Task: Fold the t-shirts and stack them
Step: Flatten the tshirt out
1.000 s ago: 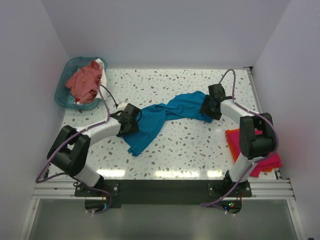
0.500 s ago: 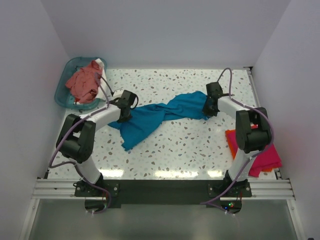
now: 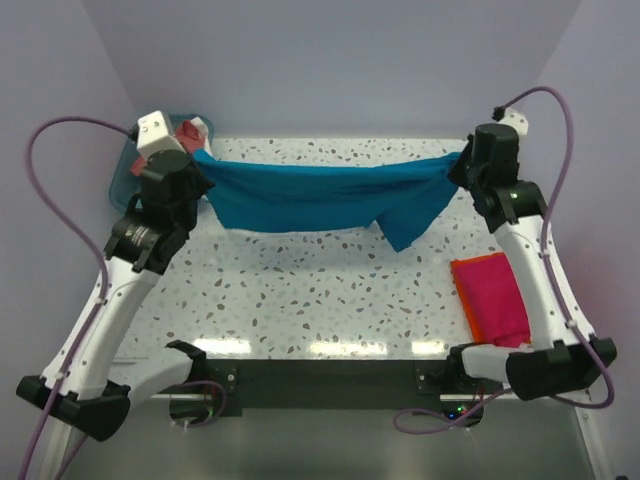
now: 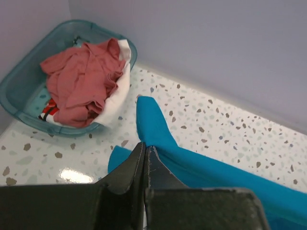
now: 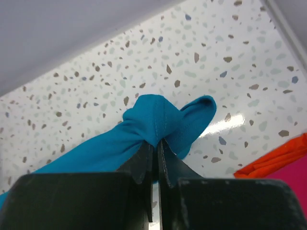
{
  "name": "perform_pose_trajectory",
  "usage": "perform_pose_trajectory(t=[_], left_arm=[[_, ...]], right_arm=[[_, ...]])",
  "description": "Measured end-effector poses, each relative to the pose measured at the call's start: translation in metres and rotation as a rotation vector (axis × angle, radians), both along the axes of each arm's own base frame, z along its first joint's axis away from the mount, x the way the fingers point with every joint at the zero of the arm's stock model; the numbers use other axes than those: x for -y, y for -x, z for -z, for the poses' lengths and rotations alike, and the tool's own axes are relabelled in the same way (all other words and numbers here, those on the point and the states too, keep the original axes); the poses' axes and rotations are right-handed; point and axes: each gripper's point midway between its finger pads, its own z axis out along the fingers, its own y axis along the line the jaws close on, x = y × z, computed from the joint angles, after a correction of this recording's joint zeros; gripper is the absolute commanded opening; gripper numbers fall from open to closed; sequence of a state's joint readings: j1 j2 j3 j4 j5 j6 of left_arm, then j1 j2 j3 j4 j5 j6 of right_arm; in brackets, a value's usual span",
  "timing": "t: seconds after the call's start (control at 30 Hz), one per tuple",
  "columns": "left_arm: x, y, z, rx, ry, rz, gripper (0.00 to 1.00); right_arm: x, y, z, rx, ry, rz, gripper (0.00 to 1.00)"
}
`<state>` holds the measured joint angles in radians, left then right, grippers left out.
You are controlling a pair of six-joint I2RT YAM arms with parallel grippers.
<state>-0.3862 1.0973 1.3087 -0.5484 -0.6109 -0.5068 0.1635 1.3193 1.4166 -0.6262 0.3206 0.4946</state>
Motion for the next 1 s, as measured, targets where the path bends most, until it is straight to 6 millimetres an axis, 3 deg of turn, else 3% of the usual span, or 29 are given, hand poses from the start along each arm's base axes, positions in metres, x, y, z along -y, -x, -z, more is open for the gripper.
perform_pose_trajectory(t=[0.1, 0.2, 0.3, 0.4, 0.5, 0.6, 0.67, 0.7, 0.73, 0.8, 0.83, 0.9, 0.93, 1.0], left_arm=[[-0.01, 0.022, -0.041, 0.096, 0.011, 0.01, 0.0], [-0.015, 0.037, -0.069, 0.162, 0.017, 0.022, 0.0], [-0.017, 0.041, -0.082, 0.186, 0.01, 0.03, 0.0], [-0.013, 0.032, -0.083, 0.178, -0.004, 0.033, 0.0], [-0.006, 0.006, -0.069, 0.134, -0.034, 0.036, 0.0], [0.001, -0.04, -0.036, 0.054, -0.044, 0.052, 0.0], [0.003, -0.082, -0.001, -0.013, -0.047, 0.054, 0.03], [0.004, -0.101, 0.023, -0.06, -0.049, 0.058, 0.1], [0.005, -0.119, 0.047, -0.101, -0.05, 0.066, 0.31], [0.008, -0.147, 0.091, -0.175, -0.044, 0.091, 0.57], [0.01, -0.161, 0.114, -0.213, -0.03, 0.102, 0.66], [0.01, -0.189, 0.151, -0.29, 0.013, 0.127, 0.71], [0.008, -0.201, 0.161, -0.307, 0.031, 0.133, 0.73], [0.002, -0.208, 0.169, -0.325, 0.056, 0.135, 0.74]], right_arm=[[0.008, 0.027, -0.059, 0.13, 0.001, 0.004, 0.0], [0.013, 0.049, -0.095, 0.213, 0.004, 0.007, 0.0], [0.015, 0.057, -0.113, 0.253, 0.009, 0.005, 0.0], [0.015, 0.052, -0.112, 0.24, 0.022, 0.0, 0.0], [0.012, 0.031, -0.093, 0.183, 0.049, -0.01, 0.01], [0.005, -0.007, -0.062, 0.096, 0.074, -0.036, 0.09], [-0.003, -0.043, -0.027, 0.018, 0.089, -0.061, 0.2], [-0.007, -0.055, -0.011, -0.013, 0.091, -0.073, 0.35], [-0.009, -0.07, 0.01, -0.059, 0.093, -0.083, 0.45], [-0.015, -0.099, 0.05, -0.141, 0.088, -0.106, 0.73], [-0.017, -0.112, 0.067, -0.174, 0.078, -0.115, 0.78], [-0.019, -0.134, 0.094, -0.226, 0.068, -0.13, 0.85], [-0.018, -0.142, 0.107, -0.252, 0.064, -0.128, 0.85], [-0.016, -0.143, 0.122, -0.294, 0.053, -0.125, 0.85]])
